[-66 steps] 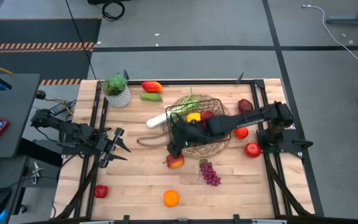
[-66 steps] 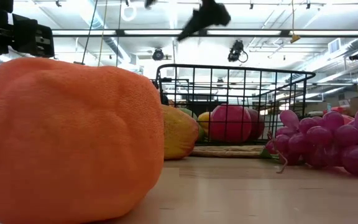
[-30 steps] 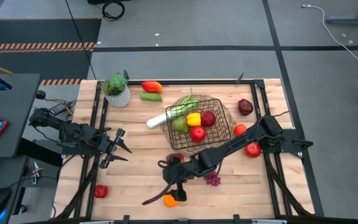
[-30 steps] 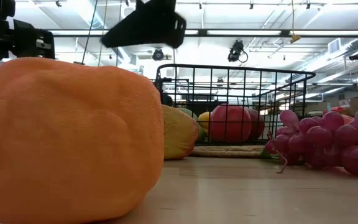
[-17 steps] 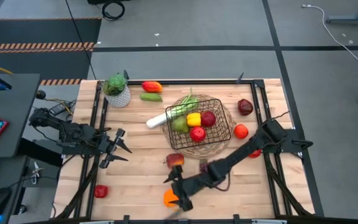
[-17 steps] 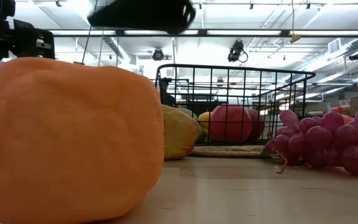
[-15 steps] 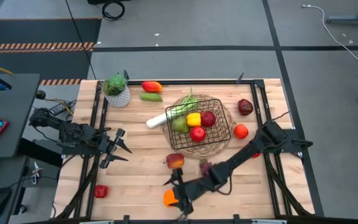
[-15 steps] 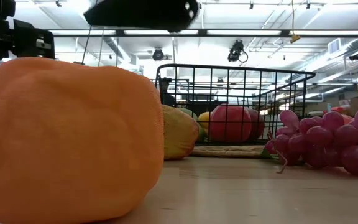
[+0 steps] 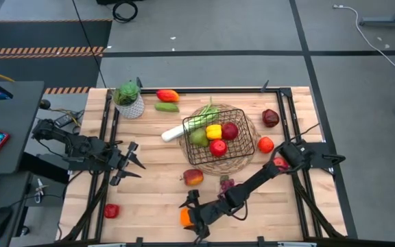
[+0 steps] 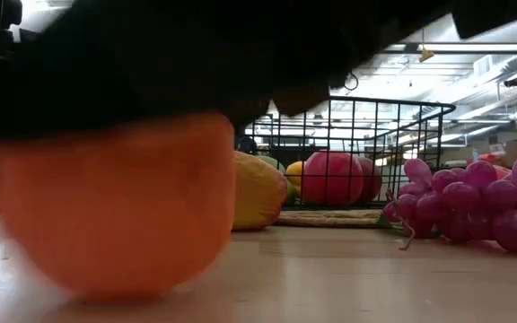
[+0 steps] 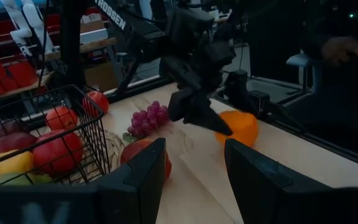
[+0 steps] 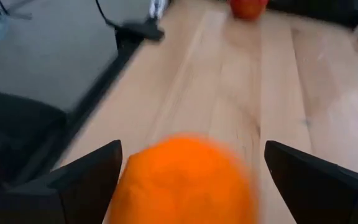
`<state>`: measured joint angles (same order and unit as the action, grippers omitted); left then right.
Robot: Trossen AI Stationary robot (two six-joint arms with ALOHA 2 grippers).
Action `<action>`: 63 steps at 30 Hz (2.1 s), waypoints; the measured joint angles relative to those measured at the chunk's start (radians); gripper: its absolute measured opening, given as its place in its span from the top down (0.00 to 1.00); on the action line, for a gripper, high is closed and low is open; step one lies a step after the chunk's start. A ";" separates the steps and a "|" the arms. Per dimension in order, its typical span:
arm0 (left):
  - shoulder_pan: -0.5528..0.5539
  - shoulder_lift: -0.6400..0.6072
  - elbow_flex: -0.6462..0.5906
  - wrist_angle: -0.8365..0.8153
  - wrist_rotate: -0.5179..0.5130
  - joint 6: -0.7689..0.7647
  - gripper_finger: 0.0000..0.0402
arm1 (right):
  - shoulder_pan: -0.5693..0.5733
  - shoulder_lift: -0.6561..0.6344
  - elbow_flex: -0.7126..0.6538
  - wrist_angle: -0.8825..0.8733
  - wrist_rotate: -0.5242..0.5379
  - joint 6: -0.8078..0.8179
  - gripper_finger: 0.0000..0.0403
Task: Build produce basket
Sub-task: Put the orange into the wire basket
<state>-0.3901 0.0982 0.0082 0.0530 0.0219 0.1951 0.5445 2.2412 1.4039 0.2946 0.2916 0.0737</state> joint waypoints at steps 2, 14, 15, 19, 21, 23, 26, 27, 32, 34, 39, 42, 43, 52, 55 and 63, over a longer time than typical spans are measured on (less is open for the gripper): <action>0.000 0.000 0.000 0.001 0.000 0.000 0.57 | -0.005 0.014 -0.001 0.007 -0.029 0.005 0.01; 0.000 0.000 0.000 0.000 0.000 0.000 0.57 | -0.020 0.015 0.001 -0.080 -0.030 0.061 0.14; 0.000 0.000 0.000 0.001 0.000 0.000 0.57 | -0.022 0.014 0.002 -0.092 -0.030 0.067 0.16; 0.000 0.000 0.000 0.001 0.000 0.000 0.57 | -0.022 0.013 0.002 -0.100 -0.030 0.081 0.25; 0.000 0.000 0.000 0.001 0.000 0.000 0.57 | -0.022 0.010 0.002 -0.101 -0.030 0.081 0.26; 0.000 0.000 0.000 0.001 0.000 0.000 0.57 | -0.022 -0.003 0.000 -0.120 -0.031 0.072 0.26; 0.000 0.000 0.000 0.001 0.000 0.000 0.57 | -0.025 -0.043 -0.002 -0.153 -0.030 0.064 0.22; 0.000 0.000 0.000 0.001 0.000 0.000 0.57 | -0.026 -0.067 -0.002 -0.168 -0.029 0.064 0.21; 0.000 0.000 0.000 0.001 0.000 -0.001 0.57 | -0.044 -0.189 -0.001 -0.296 -0.017 0.111 0.21; 0.000 0.000 0.000 0.001 0.000 -0.001 0.57 | -0.054 -0.245 -0.001 -0.340 -0.015 0.141 0.22; 0.000 0.000 0.000 0.001 0.000 -0.001 0.57 | -0.088 -0.369 -0.001 -0.413 -0.013 0.285 0.22; 0.000 0.000 0.000 0.001 0.000 -0.001 0.57 | -0.113 -0.431 -0.001 -0.447 -0.013 0.429 0.21; 0.000 0.000 0.000 0.001 0.000 0.000 0.57 | -0.121 -0.450 -0.001 -0.458 -0.014 0.483 0.20; 0.000 0.000 0.000 0.001 0.000 -0.001 0.57 | -0.192 -0.517 0.000 -0.505 -0.077 0.873 0.20; 0.000 0.000 0.000 0.001 0.000 -0.001 0.57 | -0.209 -0.516 0.000 -0.539 -0.092 0.916 0.20; 0.000 0.000 0.000 0.001 0.000 -0.001 0.57 | -0.237 -0.512 0.000 -0.576 -0.153 0.984 0.20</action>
<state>-0.3901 0.0982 0.0082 0.0536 0.0216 0.1944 0.3076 1.7290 1.4036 -0.2814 0.1387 1.0577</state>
